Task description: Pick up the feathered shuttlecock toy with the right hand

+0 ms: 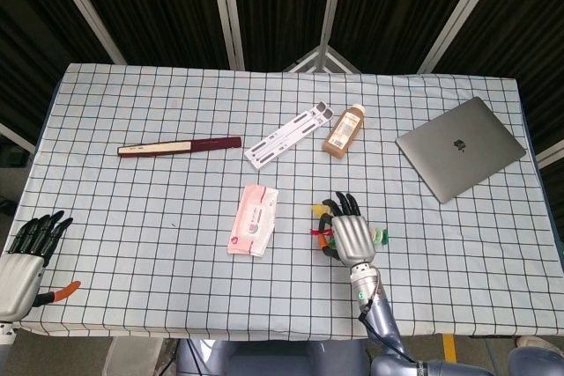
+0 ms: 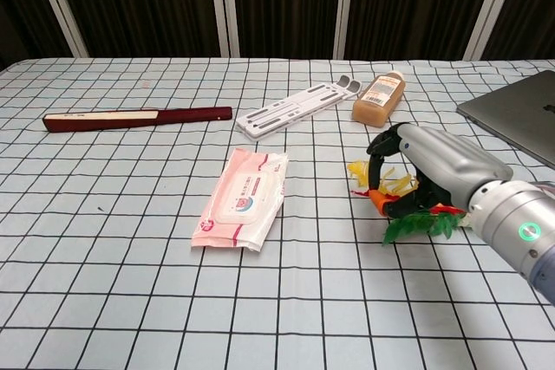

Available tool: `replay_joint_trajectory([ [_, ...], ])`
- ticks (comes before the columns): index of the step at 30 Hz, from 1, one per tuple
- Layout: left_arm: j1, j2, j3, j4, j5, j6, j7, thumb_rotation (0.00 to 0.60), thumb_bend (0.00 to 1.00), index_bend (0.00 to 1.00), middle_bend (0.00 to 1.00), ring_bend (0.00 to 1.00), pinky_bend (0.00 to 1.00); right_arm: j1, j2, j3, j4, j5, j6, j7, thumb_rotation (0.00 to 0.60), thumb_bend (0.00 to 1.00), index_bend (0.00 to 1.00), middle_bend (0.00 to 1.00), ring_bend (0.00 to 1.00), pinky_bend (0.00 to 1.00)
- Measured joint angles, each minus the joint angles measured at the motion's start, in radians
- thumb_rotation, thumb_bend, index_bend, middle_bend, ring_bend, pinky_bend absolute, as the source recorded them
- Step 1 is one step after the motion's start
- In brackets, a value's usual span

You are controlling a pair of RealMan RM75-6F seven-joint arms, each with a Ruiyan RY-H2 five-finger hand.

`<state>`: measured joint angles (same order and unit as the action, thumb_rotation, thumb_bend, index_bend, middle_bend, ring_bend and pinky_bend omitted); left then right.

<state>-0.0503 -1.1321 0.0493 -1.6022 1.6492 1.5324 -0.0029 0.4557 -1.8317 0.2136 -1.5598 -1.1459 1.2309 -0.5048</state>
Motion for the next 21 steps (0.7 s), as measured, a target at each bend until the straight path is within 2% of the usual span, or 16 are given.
replay_joint_trajectory([
  [8,0.001,-0.001,0.001,0.001,-0.001,0.001,0.002,0.600,0.00,0.00,0.00,0.00,0.00,-0.002,0.035,0.007,-0.062,-0.027,0.028,0.002,0.600,0.55,0.62,0.23,0.00,0.00],
  [14,0.002,-0.004,-0.001,0.005,0.006,0.009,0.008,0.600,0.00,0.00,0.00,0.00,0.00,-0.016,0.129,0.042,-0.156,-0.039,0.076,-0.011,0.600,0.55,0.62,0.23,0.00,0.00],
  [21,0.004,-0.010,-0.001,0.008,0.008,0.012,0.030,0.600,0.00,0.00,0.00,0.00,0.00,-0.058,0.282,0.077,-0.253,-0.020,0.121,-0.016,0.600,0.55,0.62,0.23,0.00,0.00],
])
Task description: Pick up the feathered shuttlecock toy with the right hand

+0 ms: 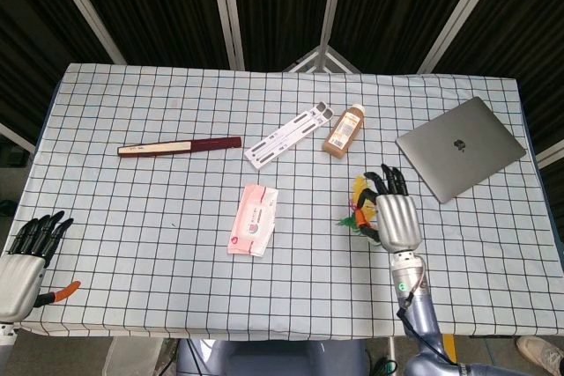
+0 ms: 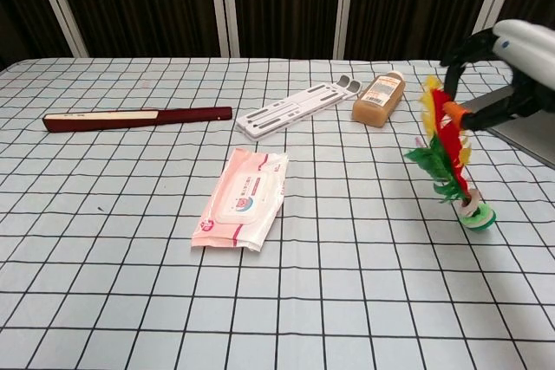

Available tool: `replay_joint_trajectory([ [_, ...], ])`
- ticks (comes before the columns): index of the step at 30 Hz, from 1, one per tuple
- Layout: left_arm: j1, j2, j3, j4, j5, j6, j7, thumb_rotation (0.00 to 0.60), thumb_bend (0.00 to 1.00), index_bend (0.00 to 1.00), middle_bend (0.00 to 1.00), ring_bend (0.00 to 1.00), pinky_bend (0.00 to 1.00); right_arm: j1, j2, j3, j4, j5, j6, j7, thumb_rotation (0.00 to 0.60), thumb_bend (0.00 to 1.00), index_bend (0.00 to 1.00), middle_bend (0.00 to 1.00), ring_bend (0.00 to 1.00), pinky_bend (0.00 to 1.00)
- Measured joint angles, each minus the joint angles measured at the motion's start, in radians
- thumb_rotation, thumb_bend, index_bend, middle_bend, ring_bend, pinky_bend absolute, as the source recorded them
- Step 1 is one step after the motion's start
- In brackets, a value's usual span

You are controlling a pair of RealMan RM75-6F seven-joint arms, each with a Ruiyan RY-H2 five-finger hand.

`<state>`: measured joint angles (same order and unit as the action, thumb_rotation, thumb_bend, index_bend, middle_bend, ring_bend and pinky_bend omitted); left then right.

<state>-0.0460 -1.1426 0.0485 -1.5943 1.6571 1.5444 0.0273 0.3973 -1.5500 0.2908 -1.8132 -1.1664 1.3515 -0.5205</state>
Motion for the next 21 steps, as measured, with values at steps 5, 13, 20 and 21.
replay_joint_trajectory([
  [5,0.001,-0.005,-0.001,0.002,0.000,0.001,0.012,0.600,0.00,0.00,0.00,0.00,0.00,-0.037,0.084,0.006,-0.026,0.020,0.016,0.023,0.600,0.55,0.62,0.23,0.00,0.00],
  [13,0.001,-0.007,0.000,0.004,0.002,0.002,0.016,0.600,0.00,0.00,0.00,0.00,0.00,-0.093,0.185,-0.016,-0.038,0.035,0.019,0.109,0.600,0.55,0.61,0.23,0.00,0.00],
  [20,0.001,-0.008,-0.001,0.005,0.001,0.000,0.017,0.600,0.00,0.00,0.00,0.00,0.00,-0.117,0.210,-0.057,-0.031,0.002,0.018,0.156,0.600,0.51,0.10,0.10,0.00,0.00],
  [21,0.000,-0.008,-0.001,0.005,0.001,0.000,0.017,0.600,0.00,0.00,0.00,0.00,0.00,-0.121,0.213,-0.067,-0.031,-0.009,0.019,0.163,0.600,0.48,0.03,0.06,0.00,0.00],
])
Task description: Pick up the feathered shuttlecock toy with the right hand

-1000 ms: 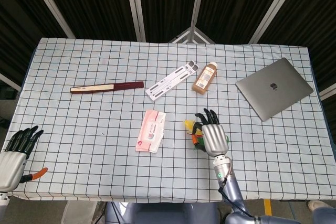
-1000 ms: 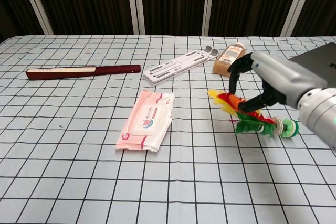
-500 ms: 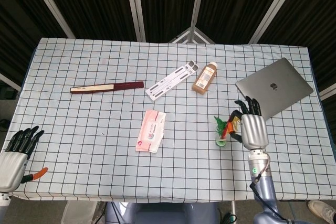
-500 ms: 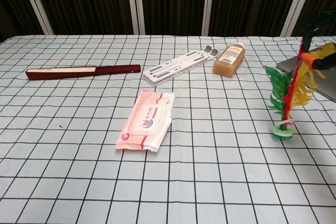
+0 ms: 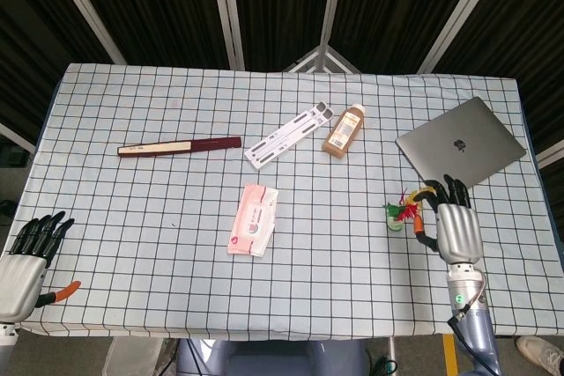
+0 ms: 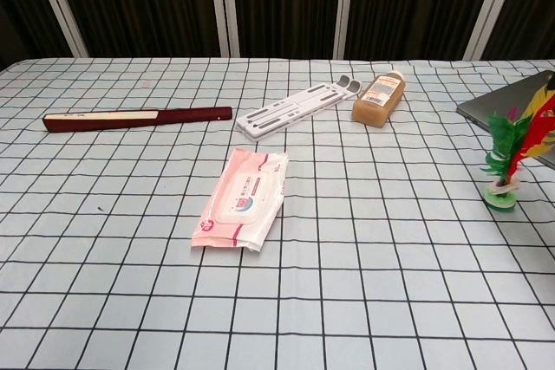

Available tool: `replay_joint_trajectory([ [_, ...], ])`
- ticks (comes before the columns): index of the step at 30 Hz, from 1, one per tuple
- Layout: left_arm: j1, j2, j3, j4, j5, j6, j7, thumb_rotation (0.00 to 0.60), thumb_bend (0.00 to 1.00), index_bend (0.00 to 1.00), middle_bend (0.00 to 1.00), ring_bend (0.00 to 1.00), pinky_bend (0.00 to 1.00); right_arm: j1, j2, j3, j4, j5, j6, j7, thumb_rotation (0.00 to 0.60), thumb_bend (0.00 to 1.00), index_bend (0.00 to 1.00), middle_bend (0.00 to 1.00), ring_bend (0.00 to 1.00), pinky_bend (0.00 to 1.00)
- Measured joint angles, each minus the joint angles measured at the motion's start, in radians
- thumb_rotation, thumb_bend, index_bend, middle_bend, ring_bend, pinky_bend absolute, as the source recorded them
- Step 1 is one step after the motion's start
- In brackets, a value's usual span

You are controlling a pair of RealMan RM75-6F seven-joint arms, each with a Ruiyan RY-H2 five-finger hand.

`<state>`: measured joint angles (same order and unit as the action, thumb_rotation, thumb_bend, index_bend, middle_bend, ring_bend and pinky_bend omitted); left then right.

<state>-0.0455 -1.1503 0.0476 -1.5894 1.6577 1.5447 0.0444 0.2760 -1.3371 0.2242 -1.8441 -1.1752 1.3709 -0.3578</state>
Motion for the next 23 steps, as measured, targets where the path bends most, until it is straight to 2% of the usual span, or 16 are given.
replay_joint_trajectory([
  [3,0.000,0.000,0.000,0.000,0.002,0.002,-0.001,0.600,0.00,0.00,0.00,0.00,0.00,-0.011,0.008,-0.022,-0.005,-0.017,0.005,0.006,0.600,0.44,0.00,0.00,0.00,0.00],
  [14,0.001,0.000,0.000,0.003,0.003,0.005,-0.004,0.600,0.00,0.00,0.00,0.00,0.00,-0.065,0.103,-0.064,-0.035,-0.106,0.067,0.036,0.600,0.42,0.00,0.00,0.00,0.00],
  [19,0.001,-0.001,0.001,0.005,0.007,0.007,-0.001,0.600,0.00,0.00,0.00,0.00,0.00,-0.127,0.186,-0.136,-0.006,-0.190,0.107,0.075,0.600,0.42,0.00,0.00,0.00,0.00],
  [23,0.001,-0.002,0.002,0.008,0.012,0.008,0.002,0.600,0.00,0.00,0.00,0.00,0.00,-0.177,0.225,-0.206,0.072,-0.275,0.142,0.096,0.600,0.42,0.00,0.00,0.00,0.00],
])
